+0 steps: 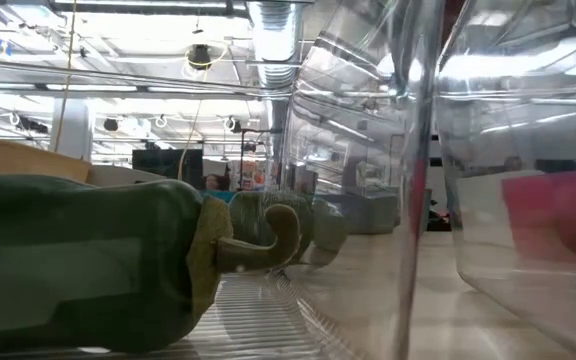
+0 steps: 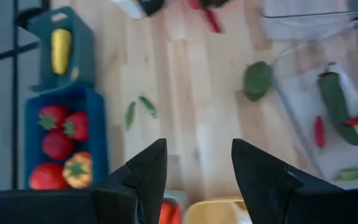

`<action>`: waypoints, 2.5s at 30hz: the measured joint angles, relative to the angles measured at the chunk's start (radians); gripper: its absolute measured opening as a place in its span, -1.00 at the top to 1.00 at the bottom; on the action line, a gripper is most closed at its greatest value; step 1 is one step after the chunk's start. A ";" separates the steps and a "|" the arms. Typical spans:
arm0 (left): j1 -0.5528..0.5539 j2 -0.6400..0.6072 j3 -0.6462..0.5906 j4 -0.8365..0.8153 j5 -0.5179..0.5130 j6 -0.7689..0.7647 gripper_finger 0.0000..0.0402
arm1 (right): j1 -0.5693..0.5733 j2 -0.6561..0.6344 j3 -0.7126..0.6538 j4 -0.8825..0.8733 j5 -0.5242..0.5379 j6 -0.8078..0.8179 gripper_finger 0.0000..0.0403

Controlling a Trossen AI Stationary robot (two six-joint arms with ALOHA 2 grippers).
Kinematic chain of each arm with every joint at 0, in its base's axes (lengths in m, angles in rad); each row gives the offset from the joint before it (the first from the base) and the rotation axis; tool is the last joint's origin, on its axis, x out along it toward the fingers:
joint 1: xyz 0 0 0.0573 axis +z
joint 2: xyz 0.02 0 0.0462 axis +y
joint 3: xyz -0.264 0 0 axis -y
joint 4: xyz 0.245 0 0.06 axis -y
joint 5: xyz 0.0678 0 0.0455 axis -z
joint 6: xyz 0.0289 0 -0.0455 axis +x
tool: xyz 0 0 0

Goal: Sort produce into baskets
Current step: Put the red chili pepper into the left transparent bin, then put the green chili pepper into the left transparent bin

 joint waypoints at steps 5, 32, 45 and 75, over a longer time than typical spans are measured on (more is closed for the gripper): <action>0.114 -0.062 0.000 0.002 0.017 0.131 0.16 | 0.024 -0.001 0.046 0.155 -0.022 0.001 0.86; 0.658 0.003 0.000 0.124 0.474 0.596 0.16 | 0.116 0.001 0.046 0.691 -0.156 0.063 0.75; 0.696 0.131 0.000 0.140 0.601 0.692 0.16 | 0.119 -0.002 0.046 0.670 -0.156 0.209 0.42; 0.699 0.488 0.000 0.191 0.572 0.626 0.16 | 0.211 -0.536 -0.473 0.533 0.177 0.421 0.45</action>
